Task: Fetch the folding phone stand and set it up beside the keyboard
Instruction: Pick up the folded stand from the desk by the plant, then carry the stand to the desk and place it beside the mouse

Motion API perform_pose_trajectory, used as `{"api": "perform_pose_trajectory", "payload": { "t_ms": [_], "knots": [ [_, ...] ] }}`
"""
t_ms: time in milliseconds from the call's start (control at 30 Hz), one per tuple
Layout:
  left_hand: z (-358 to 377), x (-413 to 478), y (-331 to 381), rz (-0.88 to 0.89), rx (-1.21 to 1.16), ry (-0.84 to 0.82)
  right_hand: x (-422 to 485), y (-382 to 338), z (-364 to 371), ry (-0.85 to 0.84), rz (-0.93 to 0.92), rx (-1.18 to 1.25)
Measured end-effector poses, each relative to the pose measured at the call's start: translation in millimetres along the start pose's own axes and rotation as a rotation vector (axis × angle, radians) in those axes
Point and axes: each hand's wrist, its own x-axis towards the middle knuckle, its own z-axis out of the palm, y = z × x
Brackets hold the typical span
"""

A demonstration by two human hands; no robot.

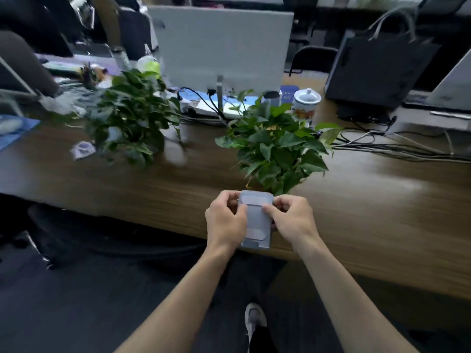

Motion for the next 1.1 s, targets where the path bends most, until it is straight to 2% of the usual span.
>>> {"api": "perform_pose_trajectory", "payload": {
  "t_ms": [233,367,500,833,1100],
  "knots": [
    [-154,-29,68,0.184,-0.071,0.088,-83,-142,26,-0.024,-0.205,0.144],
    [-246,-32,77,0.254,-0.107,0.121,-109,-209,70,-0.180,-0.243,0.319],
    [-329,-19,63,0.249,-0.136,0.213,-117,-264,136,-0.351,-0.270,0.422],
    [-501,90,7,0.186,-0.092,0.438,-71,-381,348,-0.582,-0.303,0.431],
    [-593,185,-45,0.140,-0.135,0.366,-25,-440,473,-0.623,-0.300,0.365]
  ]
}}
